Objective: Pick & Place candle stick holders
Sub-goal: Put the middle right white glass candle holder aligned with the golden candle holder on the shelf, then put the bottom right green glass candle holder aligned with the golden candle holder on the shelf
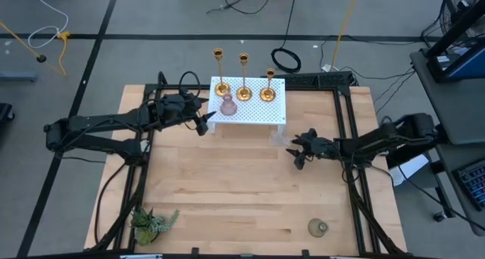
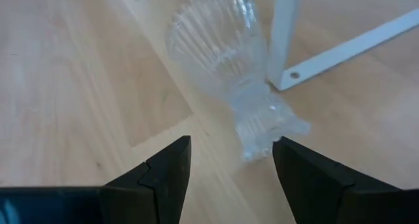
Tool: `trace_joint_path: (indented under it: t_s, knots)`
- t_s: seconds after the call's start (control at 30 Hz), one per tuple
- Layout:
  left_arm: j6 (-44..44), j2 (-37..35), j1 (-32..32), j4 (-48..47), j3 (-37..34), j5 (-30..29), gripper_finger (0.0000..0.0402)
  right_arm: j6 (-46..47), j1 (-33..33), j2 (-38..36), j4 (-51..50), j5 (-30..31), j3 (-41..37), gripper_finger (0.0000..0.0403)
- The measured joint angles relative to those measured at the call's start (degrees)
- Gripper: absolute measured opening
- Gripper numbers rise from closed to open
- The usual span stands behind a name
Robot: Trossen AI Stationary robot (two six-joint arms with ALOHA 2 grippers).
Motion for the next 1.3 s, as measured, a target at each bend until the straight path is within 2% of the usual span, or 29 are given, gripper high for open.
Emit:
trace_joint_path:
  t_s: [0.3,0.67,0.8,0.93,1.1,1.3]
  knots:
    - [0.3,0.0,0.0,0.0,0.0,0.1,0.0271,0.0,-0.2,6.1,6.2,-1.2,0.0,0.0208]
    - [0.9,0.0,0.0,0.0,0.0,0.1,0.0271,0.1,-3.8,12.7,16.5,-2.8,0.0,0.0206]
    - [1.0,0.0,0.0,0.0,0.0,0.1,0.0271,0.1,-5.0,14.9,20.4,-3.1,0.0,0.0191]
    - [1.5,0.0,0.0,0.0,0.0,0.1,0.0271,-0.3,-6.6,15.9,22.4,-7.0,0.2,0.0166]
    - [0.6,0.0,0.0,0.0,0.0,0.2,0.0271,-0.5,-8.1,17.3,22.5,-7.3,1.4,0.0136]
    - [-6.4,0.0,-0.9,-0.4,0.0,10.0,0.0271,-0.7,-9.1,19.4,22.6,-8.4,2.8,0.0098]
